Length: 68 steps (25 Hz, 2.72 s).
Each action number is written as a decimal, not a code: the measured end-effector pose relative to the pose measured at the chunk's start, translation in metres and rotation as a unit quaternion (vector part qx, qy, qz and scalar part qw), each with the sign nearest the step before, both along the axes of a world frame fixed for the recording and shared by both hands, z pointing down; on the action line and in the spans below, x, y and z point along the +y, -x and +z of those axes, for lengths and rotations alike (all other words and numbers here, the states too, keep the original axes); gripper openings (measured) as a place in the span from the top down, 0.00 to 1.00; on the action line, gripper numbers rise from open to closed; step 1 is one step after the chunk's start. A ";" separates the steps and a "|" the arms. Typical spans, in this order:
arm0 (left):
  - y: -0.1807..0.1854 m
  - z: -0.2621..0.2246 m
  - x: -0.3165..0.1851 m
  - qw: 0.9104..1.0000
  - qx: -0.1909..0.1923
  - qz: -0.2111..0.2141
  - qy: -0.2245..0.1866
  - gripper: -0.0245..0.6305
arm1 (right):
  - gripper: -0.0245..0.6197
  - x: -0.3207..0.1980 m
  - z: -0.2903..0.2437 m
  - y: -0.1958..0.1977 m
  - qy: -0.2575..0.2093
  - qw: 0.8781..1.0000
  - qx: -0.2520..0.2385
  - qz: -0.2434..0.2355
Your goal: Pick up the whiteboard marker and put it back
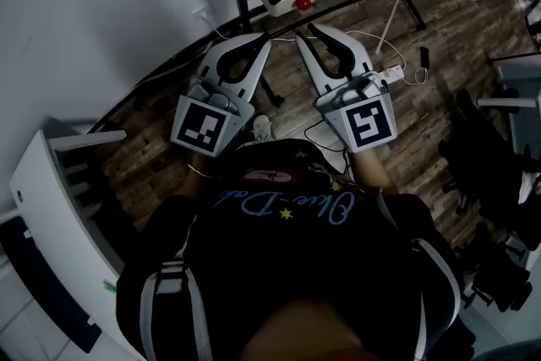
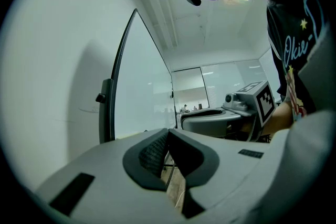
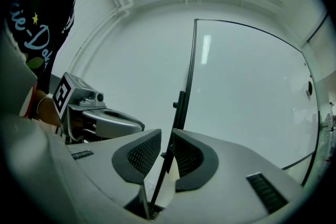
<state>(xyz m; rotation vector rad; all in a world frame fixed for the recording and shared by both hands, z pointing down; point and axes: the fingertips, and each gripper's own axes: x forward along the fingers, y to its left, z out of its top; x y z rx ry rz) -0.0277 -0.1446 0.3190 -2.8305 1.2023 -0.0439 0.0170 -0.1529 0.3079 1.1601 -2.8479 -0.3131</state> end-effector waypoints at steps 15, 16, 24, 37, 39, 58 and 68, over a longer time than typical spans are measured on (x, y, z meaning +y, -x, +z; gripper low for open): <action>0.011 0.008 -0.033 1.000 0.003 0.019 0.011 0.94 | 0.83 -0.034 0.017 0.014 0.014 1.000 0.020 0.017; 0.012 0.008 -0.035 1.000 0.003 0.020 0.011 0.94 | 0.83 -0.036 0.018 0.016 0.013 0.999 0.024 0.017; 0.021 0.010 -0.046 0.999 0.003 0.033 0.013 0.94 | 0.80 -0.047 0.026 0.029 0.015 0.999 0.037 0.026; 0.028 0.009 -0.044 0.999 -0.002 0.036 0.016 0.94 | 0.78 -0.049 0.028 0.039 0.013 0.998 0.051 0.021; 0.029 0.009 -0.044 0.999 -0.001 0.031 0.018 0.94 | 0.78 -0.050 0.030 0.041 0.010 0.998 0.060 0.017; 0.045 0.015 -0.052 1.000 0.001 -0.013 0.024 0.94 | 0.76 -0.075 0.049 0.049 -0.016 0.993 0.120 0.007; 0.049 0.015 -0.060 0.999 0.002 -0.024 0.027 0.94 | 0.77 -0.085 0.054 0.054 -0.027 0.990 0.137 -0.001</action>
